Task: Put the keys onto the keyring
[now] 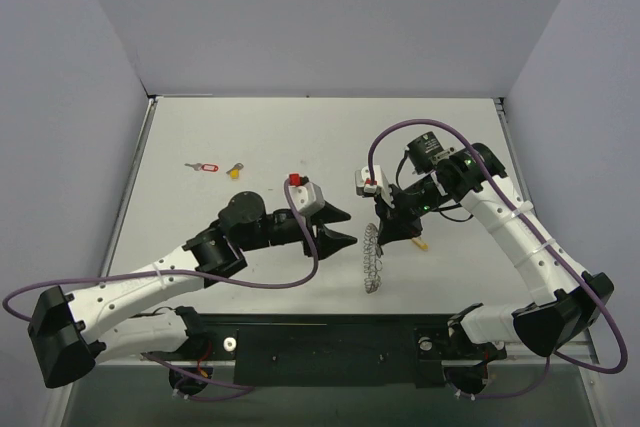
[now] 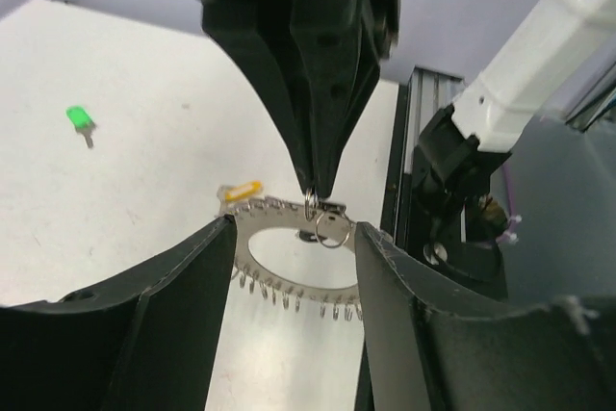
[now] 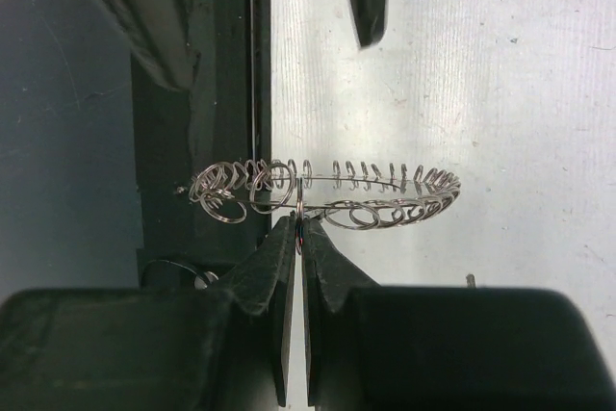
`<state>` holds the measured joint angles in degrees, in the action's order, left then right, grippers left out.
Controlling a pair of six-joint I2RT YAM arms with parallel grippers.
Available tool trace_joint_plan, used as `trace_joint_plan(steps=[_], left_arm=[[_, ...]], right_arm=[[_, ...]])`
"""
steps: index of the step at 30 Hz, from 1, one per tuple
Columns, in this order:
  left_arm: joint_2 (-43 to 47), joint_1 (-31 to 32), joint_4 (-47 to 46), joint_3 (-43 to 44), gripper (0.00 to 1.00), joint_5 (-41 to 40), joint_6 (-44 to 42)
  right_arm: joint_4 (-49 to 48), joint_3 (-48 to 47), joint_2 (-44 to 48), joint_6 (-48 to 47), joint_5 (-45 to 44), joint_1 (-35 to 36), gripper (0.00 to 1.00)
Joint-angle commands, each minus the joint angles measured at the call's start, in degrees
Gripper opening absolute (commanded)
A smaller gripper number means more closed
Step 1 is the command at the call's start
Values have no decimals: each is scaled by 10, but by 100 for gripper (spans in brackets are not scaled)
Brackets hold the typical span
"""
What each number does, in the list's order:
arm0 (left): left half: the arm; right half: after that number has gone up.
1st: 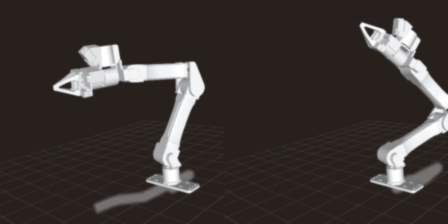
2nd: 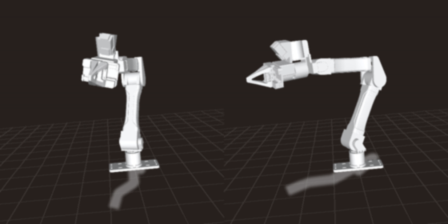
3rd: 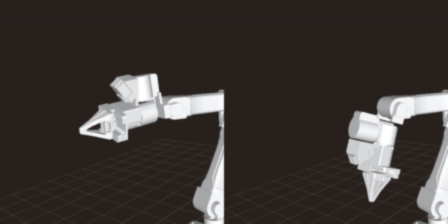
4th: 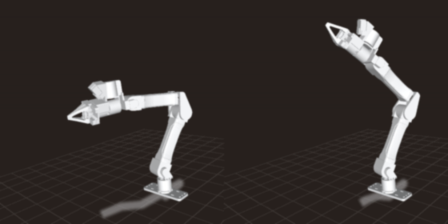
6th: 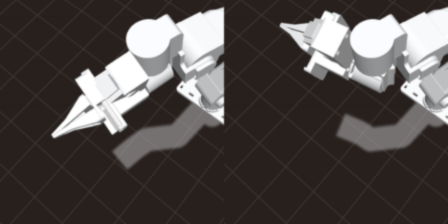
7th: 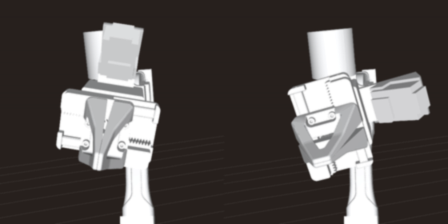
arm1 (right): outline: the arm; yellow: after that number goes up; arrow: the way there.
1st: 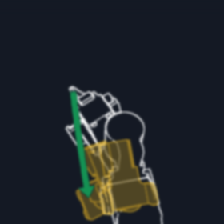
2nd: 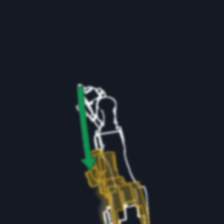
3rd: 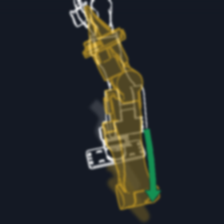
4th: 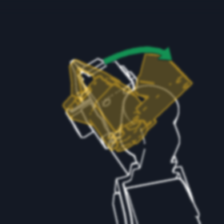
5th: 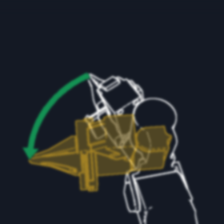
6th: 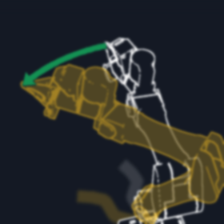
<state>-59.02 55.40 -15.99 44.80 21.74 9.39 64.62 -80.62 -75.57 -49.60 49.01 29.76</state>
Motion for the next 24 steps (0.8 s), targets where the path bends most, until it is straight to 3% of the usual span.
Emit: trace_joint_plan(steps=[1, 13, 24], left_arm=[[-35, 16, 47, 23, 59, 13, -67], [-83, 32, -124, -4, 46, 1, -36], [-118, 32, -150, -1, 40, 30, -10]], right_arm=[[31, -24, -3, -12, -1, 4, 0], [31, -19, -3, -17, 15, 4, 0], [32, -18, 6, -19, 26, 2, 0]])
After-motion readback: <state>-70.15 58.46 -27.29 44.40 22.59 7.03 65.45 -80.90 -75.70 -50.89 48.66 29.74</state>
